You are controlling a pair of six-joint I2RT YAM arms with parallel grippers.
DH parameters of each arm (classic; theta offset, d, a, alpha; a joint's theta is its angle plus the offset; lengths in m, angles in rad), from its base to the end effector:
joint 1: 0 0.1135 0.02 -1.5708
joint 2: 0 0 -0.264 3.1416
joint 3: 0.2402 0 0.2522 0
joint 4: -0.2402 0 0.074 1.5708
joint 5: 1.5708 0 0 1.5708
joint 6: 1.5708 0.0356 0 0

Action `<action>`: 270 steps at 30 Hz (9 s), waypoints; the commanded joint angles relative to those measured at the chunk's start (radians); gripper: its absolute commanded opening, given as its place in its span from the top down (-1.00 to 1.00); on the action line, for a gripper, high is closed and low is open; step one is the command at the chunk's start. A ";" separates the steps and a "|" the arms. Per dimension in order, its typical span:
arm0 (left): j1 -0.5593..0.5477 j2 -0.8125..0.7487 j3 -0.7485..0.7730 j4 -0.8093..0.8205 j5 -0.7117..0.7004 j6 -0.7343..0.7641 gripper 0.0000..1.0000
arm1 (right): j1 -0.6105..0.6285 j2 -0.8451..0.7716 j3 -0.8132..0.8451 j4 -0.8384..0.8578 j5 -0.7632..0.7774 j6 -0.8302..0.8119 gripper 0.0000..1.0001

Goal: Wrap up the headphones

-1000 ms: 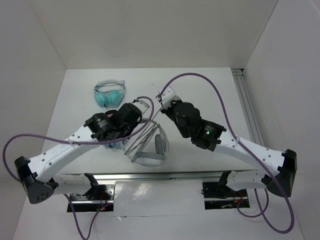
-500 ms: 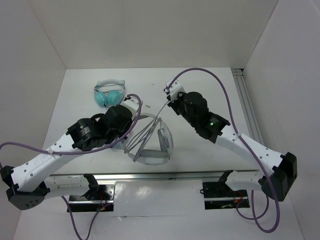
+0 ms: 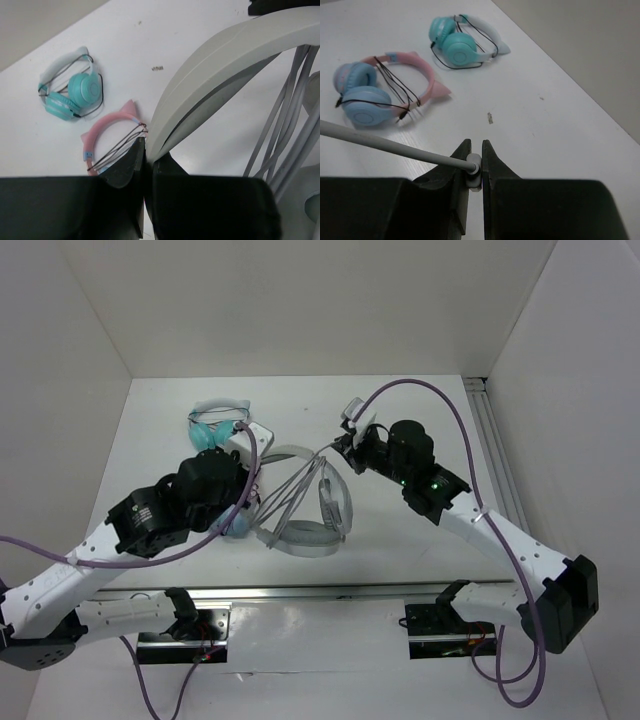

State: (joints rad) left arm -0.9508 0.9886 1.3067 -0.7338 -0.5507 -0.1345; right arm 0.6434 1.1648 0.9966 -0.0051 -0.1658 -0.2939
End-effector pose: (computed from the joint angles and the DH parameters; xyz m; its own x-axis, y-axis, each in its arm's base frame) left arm 0.1222 -0.1391 0.4255 -0.2882 0.2071 -0.9349 0.3802 0.9208 0.0867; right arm 0.2163 0.1695 0.3554 0.0770 -0.2993 -0.9510 -0.7308 0.6320 -0.2581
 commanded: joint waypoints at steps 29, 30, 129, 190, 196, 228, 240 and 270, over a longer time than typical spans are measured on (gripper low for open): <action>-0.020 0.061 -0.107 0.892 0.023 0.300 1.00 | -0.096 -0.034 -0.036 0.171 -0.308 0.127 0.14; -0.020 0.076 -0.095 0.892 0.037 0.300 1.00 | -0.096 -0.034 -0.036 0.171 -0.308 0.127 0.14; -0.117 0.429 -0.244 -0.133 -0.373 -1.407 1.00 | -0.407 -0.132 -0.062 -0.009 0.555 0.590 -0.98; -0.098 0.613 -0.209 0.101 -0.227 -1.364 1.00 | -0.380 -0.122 -0.088 0.025 0.468 0.590 -0.98; -0.180 0.581 -0.018 -0.306 -0.236 -1.590 1.00 | -0.380 -0.154 -0.040 -0.032 0.566 0.581 -0.98; -0.123 0.430 -0.371 0.248 0.086 -1.240 1.00 | -0.380 -0.182 -0.047 -0.013 0.545 0.581 -0.98; -0.154 0.510 -0.147 0.074 0.132 -1.116 1.00 | -0.380 -0.172 -0.047 -0.013 0.535 0.581 -0.98; -0.105 0.795 0.318 -0.404 0.236 -0.530 1.00 | -0.380 -0.182 -0.038 -0.004 0.506 0.553 -0.98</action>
State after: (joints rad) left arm -1.0626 1.8145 1.6440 -1.0306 -0.2886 -0.6868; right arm 0.2577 0.9924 0.9386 -0.0460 0.3500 0.2707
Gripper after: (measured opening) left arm 0.139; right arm 0.991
